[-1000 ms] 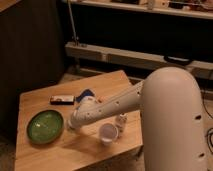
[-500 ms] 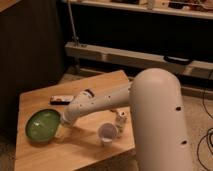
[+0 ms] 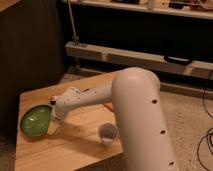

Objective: Push the ceramic bowl across the table

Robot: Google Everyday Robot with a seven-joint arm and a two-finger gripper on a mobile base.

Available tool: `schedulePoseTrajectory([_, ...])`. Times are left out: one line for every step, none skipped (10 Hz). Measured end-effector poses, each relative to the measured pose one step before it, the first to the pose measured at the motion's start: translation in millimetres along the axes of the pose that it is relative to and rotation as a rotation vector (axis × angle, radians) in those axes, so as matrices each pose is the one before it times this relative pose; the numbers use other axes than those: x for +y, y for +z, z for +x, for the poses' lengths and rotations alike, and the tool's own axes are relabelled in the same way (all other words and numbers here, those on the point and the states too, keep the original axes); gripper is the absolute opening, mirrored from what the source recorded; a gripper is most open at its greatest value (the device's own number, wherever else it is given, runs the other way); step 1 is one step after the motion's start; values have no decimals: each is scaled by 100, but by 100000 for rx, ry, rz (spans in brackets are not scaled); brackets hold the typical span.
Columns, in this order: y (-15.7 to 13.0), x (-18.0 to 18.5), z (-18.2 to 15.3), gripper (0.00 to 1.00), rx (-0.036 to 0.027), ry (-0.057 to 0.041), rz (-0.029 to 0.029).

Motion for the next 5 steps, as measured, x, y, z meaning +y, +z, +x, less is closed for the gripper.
schedulePoseTrajectory([851,-329,-1913,80,1213,-1573,-578])
schedulePoseTrajectory([746,-234,-1471,80,1320,-1146,-837])
schedulePoseTrajectory([607,-198,-1000,80,1169,-860,-748])
schedulePoseTrajectory([519,-171,-1097,80,1611,-1228,-907])
schedulePoseTrajectory([167,33,-462,80,1404,-1048,-733])
